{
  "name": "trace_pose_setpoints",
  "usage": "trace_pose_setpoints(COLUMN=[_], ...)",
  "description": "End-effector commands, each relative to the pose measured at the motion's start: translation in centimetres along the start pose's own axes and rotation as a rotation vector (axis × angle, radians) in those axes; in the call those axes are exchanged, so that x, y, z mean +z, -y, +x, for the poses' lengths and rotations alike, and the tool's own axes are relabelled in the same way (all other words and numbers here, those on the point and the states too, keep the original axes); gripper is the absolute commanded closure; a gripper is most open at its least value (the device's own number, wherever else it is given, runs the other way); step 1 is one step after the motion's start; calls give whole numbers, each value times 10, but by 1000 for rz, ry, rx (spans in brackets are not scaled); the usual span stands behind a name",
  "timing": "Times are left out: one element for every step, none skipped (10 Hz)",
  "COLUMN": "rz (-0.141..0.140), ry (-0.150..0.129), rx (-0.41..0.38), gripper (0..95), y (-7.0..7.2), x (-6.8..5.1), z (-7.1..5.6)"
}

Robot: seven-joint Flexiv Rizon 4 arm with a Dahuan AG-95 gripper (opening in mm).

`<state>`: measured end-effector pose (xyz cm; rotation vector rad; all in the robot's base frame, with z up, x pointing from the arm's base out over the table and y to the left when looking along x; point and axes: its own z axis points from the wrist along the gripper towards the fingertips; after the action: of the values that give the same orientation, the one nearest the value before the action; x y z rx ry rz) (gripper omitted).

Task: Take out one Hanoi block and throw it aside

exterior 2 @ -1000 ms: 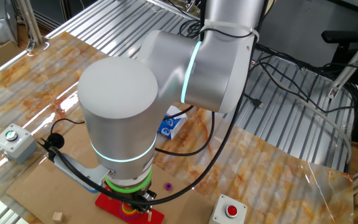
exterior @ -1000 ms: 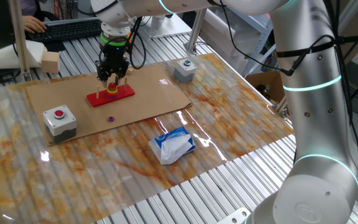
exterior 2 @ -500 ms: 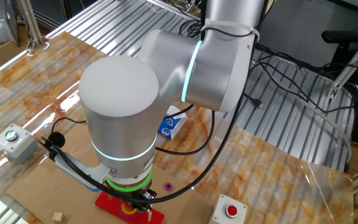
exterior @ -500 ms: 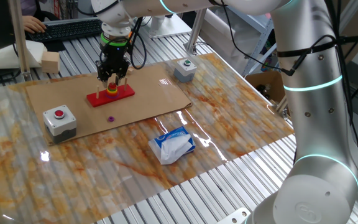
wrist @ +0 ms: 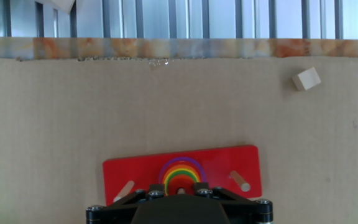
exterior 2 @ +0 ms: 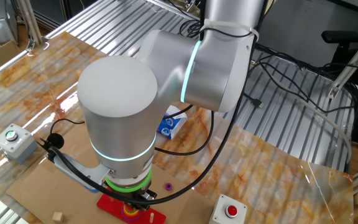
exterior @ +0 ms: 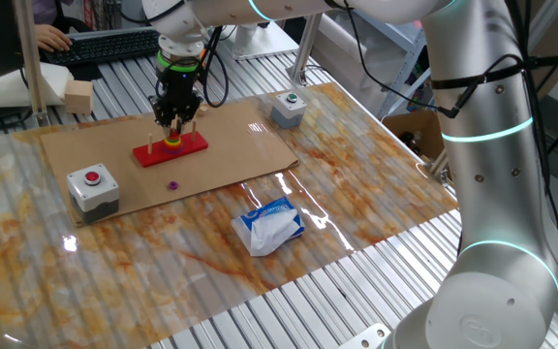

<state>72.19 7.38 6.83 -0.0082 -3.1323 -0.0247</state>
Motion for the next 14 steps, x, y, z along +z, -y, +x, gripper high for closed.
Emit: trace_pose_setpoints(rz=[1, 1, 1, 0, -1, -2, -2, -2, -3, -3, -3, -3, -3, -3], ry=[0, 0, 0, 1, 1, 1, 1, 0, -1, -1, 0, -1, 0, 0], rx=[-1, -3, -6, -13, -14, -14, -16, -20, -23, -24, -25, -24, -25, -25], gripper=[760, 760, 760, 950, 950, 950, 950, 950, 950, 950, 950, 950, 950, 950], y=[0, 0, 0, 0, 0, 0, 1, 1, 1, 1, 1, 1, 1, 1], x=[0, 0, 0, 0, 0, 0, -1, -3, -3, -3, -4, -6, -6, -7], z=[0, 0, 0, 0, 0, 0, 0, 1, 1, 1, 1, 2, 2, 2])
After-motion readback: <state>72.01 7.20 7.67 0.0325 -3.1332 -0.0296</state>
